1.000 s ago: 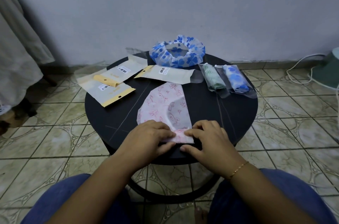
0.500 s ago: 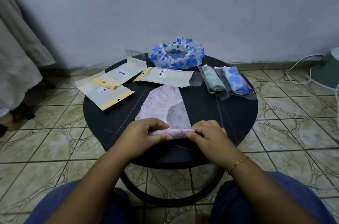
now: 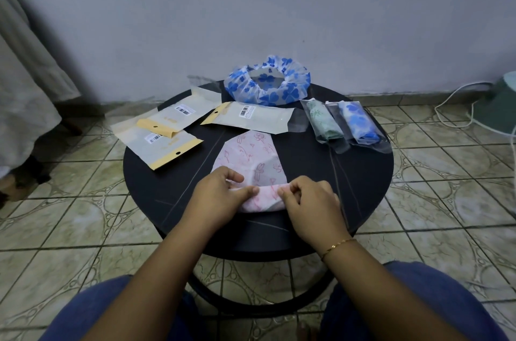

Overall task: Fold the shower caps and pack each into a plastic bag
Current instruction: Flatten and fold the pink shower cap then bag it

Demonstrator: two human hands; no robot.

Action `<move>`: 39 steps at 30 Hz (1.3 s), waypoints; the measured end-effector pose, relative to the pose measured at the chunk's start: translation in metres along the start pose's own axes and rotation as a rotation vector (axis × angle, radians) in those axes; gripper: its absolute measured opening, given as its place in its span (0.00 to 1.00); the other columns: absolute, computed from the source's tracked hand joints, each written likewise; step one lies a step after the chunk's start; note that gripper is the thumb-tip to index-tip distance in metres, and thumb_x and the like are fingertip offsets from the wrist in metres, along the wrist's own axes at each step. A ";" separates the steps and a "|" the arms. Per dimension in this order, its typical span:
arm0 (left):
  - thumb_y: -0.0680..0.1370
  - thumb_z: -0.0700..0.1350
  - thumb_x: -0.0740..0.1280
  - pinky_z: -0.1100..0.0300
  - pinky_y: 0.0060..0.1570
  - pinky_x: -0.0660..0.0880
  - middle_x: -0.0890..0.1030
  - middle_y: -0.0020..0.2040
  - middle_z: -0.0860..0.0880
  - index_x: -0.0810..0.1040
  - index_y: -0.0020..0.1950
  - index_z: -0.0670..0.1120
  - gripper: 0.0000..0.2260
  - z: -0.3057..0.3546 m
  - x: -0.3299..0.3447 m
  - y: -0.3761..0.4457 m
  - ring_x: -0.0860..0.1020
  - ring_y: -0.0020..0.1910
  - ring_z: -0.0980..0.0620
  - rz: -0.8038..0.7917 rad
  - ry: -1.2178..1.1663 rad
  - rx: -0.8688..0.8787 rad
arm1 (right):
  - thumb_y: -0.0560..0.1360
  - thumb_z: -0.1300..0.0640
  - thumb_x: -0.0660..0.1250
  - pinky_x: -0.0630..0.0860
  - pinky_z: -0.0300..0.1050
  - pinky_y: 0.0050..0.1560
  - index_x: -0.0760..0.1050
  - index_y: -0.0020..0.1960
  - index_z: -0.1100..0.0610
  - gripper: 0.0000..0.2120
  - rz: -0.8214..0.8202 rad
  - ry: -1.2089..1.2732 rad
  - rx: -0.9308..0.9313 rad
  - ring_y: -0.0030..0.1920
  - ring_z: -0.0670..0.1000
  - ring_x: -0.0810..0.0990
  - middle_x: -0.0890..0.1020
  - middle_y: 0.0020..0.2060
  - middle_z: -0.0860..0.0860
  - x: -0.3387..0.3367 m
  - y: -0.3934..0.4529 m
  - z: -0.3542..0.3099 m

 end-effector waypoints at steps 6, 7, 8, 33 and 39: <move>0.71 0.53 0.73 0.59 0.45 0.74 0.73 0.47 0.57 0.76 0.42 0.52 0.08 0.013 0.002 -0.007 0.74 0.46 0.57 0.101 0.210 0.178 | 0.79 0.47 0.58 0.64 0.46 0.55 0.71 0.55 0.50 0.09 0.068 -0.049 -0.039 0.55 0.50 0.68 0.75 0.44 0.45 0.006 0.005 0.001; 0.72 0.53 0.73 0.59 0.44 0.73 0.71 0.47 0.57 0.77 0.43 0.52 0.08 0.017 0.002 -0.009 0.73 0.46 0.58 0.126 0.240 0.238 | 0.79 0.48 0.58 0.64 0.46 0.55 0.70 0.58 0.48 0.09 0.075 -0.061 -0.061 0.55 0.50 0.68 0.76 0.46 0.44 0.006 0.005 0.000; 0.71 0.54 0.72 0.60 0.42 0.73 0.70 0.47 0.57 0.78 0.43 0.52 0.08 0.020 0.002 -0.012 0.73 0.45 0.58 0.143 0.272 0.297 | 0.79 0.48 0.58 0.64 0.46 0.54 0.70 0.59 0.46 0.10 0.078 -0.089 -0.087 0.55 0.50 0.68 0.76 0.47 0.45 0.007 0.004 -0.001; 0.70 0.59 0.70 0.63 0.42 0.75 0.82 0.40 0.60 0.80 0.41 0.58 0.07 -0.006 -0.019 -0.004 0.78 0.42 0.63 0.057 0.117 0.225 | 0.79 0.40 0.51 0.56 0.45 0.53 0.74 0.46 0.39 0.13 -0.195 -0.125 -0.129 0.59 0.48 0.64 0.70 0.50 0.43 0.013 0.014 0.012; 0.71 0.55 0.72 0.67 0.38 0.71 0.81 0.38 0.57 0.80 0.39 0.53 0.07 -0.011 -0.021 0.009 0.78 0.41 0.62 0.140 0.030 0.131 | 0.79 0.39 0.50 0.56 0.46 0.50 0.74 0.44 0.50 0.20 -0.137 -0.184 -0.056 0.60 0.52 0.65 0.72 0.49 0.47 0.015 0.031 0.013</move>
Point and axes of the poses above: each hand's wrist, its own y-axis towards the middle knuckle, its own x-axis out of the palm, z = x × y, the point moved 8 cm from there along y, towards the middle knuckle
